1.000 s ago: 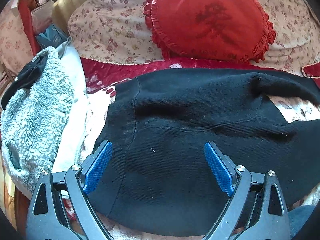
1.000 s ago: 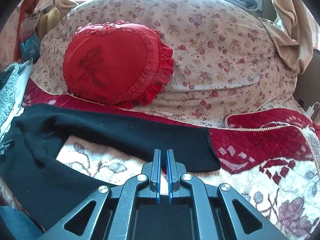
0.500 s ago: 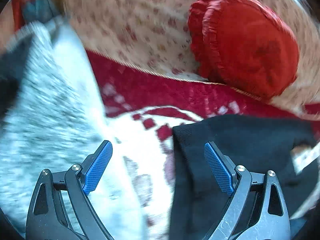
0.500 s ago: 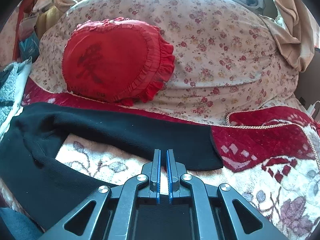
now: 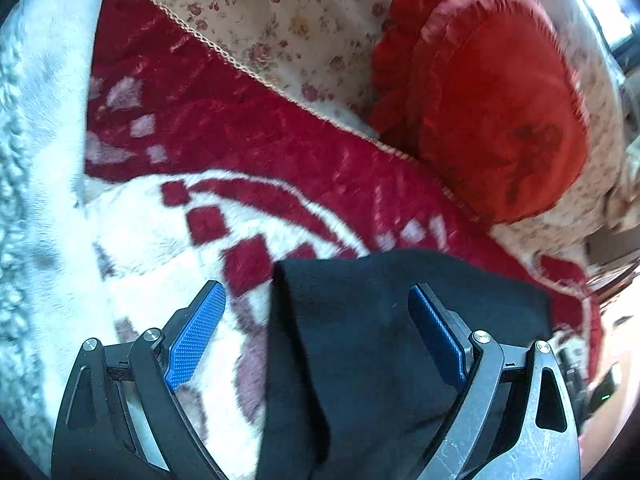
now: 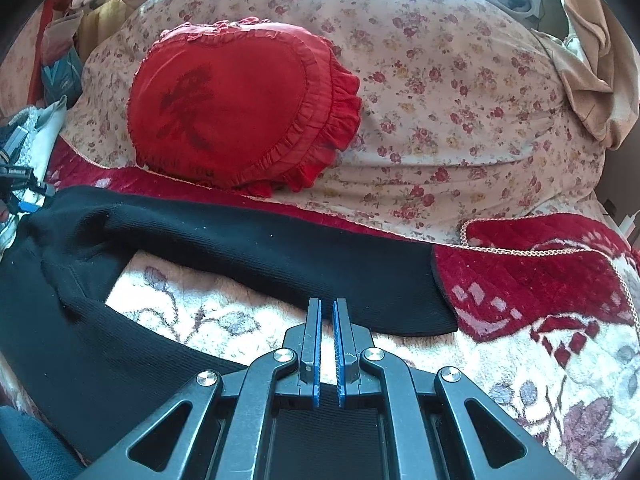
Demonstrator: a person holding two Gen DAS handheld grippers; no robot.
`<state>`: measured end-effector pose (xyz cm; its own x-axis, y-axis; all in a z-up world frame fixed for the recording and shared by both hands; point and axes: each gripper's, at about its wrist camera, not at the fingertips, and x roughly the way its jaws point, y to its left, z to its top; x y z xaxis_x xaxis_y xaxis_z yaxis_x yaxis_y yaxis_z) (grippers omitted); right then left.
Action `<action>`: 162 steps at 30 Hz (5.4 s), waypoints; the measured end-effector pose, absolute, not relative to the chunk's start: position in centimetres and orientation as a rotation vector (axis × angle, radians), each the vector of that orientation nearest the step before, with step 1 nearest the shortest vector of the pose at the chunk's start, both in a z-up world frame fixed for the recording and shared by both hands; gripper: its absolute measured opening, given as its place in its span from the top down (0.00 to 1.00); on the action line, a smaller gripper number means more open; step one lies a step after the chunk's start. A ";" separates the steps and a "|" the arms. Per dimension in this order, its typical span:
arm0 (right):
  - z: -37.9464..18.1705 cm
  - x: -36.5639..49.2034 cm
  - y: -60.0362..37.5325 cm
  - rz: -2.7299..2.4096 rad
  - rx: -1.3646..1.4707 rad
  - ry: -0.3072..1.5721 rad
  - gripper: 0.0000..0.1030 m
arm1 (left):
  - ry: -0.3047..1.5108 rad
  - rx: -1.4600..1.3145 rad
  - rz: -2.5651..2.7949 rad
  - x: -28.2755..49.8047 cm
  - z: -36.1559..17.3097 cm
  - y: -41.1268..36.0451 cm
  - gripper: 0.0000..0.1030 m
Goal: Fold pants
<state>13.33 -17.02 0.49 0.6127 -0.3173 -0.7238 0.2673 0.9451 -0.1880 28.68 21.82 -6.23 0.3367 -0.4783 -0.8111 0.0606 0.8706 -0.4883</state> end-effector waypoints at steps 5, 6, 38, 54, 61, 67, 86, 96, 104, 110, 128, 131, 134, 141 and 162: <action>0.4 13.5 -16.9 -0.340 -0.071 0.854 0.96 | 1.192 -0.550 -0.514 29.4 -6.4 22.1 0.11; 0.4 13.5 -17.0 -0.341 -0.066 0.850 0.96 | 1.197 -0.560 -0.544 29.5 -6.4 21.8 0.13; 2.4 8.5 -31.0 -0.551 0.548 0.651 0.96 | 1.086 -0.534 -0.392 27.4 -4.9 23.3 0.96; -2.1 11.7 -38.5 -0.250 0.982 0.585 0.77 | 0.937 -0.214 -0.281 23.9 0.7 17.9 0.96; -4.0 15.8 -39.6 -0.225 0.939 0.731 0.77 | 0.937 -0.217 -0.271 23.7 1.1 18.2 0.96; -3.8 17.1 -39.9 -0.268 0.857 0.767 0.77 | 0.951 -0.207 -0.275 23.8 1.1 17.9 0.96; 1.3 15.1 -35.3 -0.138 0.549 0.738 0.98 | 0.853 -0.160 -0.283 20.0 2.3 17.6 0.96; 3.2 3.0 -29.9 -0.125 0.357 0.774 0.98 | 0.821 -0.214 -0.293 9.0 0.7 20.2 0.96; 0.0 -0.5 -30.2 -0.183 0.314 0.933 0.98 | 0.985 -0.357 -0.245 5.0 -5.0 23.6 0.92; 0.8 -1.0 -30.6 -0.247 0.320 0.899 0.97 | 1.057 -0.730 -0.298 3.2 -6.4 26.0 0.89; 4.6 -2.4 -30.1 -0.288 0.377 0.721 0.97 | 1.035 -0.963 -0.326 5.8 -7.1 24.5 0.63; 4.5 -3.9 -30.2 -0.250 0.502 0.667 0.97 | 1.007 -0.753 -0.307 5.5 -5.3 22.7 0.85; 3.2 -5.7 -31.0 -0.222 0.716 0.595 0.93 | 0.966 -0.587 -0.259 5.0 -3.9 20.7 0.86; -2.6 -6.5 -31.2 -0.100 1.203 0.586 0.79 | 0.919 -0.419 -0.230 4.6 -2.6 18.4 0.83; -1.9 -4.0 -29.6 -0.131 1.069 0.633 0.96 | 0.920 -0.531 -0.220 3.8 -1.7 22.3 0.96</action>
<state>-3.96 -29.59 -1.86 0.8167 0.1968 -0.5425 0.3966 0.4915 0.7753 3.79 22.34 -1.66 0.5944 -0.4009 -0.6971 -0.0420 0.8502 -0.5248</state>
